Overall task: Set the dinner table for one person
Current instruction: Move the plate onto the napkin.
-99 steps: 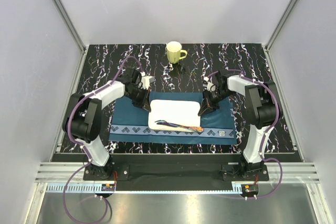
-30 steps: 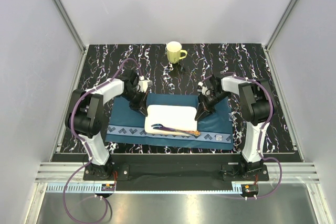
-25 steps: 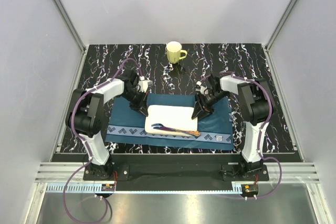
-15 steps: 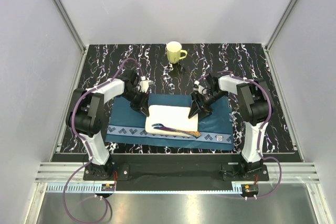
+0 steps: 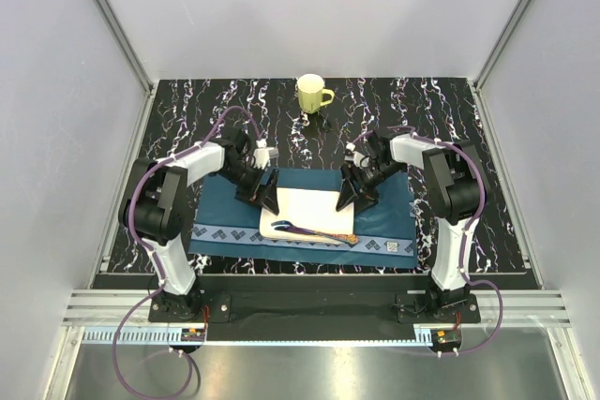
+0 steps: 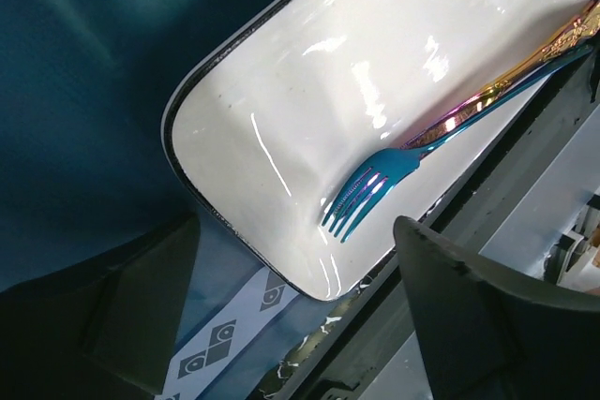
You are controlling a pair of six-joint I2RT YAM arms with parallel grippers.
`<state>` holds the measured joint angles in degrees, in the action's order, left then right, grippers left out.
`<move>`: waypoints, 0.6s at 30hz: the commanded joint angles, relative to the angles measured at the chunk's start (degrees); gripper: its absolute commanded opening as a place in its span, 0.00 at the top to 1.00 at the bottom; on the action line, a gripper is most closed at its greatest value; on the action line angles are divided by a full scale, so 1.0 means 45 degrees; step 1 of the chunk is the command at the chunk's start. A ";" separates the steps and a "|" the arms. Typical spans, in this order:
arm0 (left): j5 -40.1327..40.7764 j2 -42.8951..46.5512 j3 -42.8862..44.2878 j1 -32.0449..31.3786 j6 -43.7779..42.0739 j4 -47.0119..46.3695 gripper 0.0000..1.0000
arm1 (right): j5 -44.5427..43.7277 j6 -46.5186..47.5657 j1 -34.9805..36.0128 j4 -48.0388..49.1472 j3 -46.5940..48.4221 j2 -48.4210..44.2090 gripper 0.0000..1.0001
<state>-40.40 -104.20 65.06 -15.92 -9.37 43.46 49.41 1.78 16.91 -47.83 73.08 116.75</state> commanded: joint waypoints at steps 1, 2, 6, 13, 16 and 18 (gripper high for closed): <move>-0.0495 0.0519 0.0054 0.0140 -0.0184 -0.0010 0.03 | -0.0139 0.0405 -0.0259 0.0122 0.0381 -0.0670 0.31; -0.0475 0.0597 0.0074 0.0198 -0.0223 -0.0010 0.01 | -0.0256 0.0424 -0.0377 0.0122 0.0401 -0.0690 0.31; -0.0455 0.0793 0.0249 0.0685 -0.0340 -0.0010 0.01 | -0.0315 0.0541 -0.1099 0.0141 0.0596 -0.0788 0.30; -0.0104 0.0871 0.1010 0.1389 -0.0789 -0.0029 0.01 | -0.1171 0.0795 -0.2271 0.0083 0.1454 -0.1352 0.32; 0.0169 0.0852 0.1362 0.1779 -0.0868 -0.0088 0.01 | -0.1914 0.1185 -0.2682 0.0044 0.1476 -0.1821 0.61; 0.0558 0.0851 0.1441 0.1937 -0.0927 -0.0223 0.01 | -0.2831 0.1652 -0.2741 0.0083 0.1261 -0.2289 0.90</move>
<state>-39.59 -102.85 68.90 -8.29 -11.84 43.79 42.50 5.87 4.91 -47.62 77.80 111.87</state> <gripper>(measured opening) 0.984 0.284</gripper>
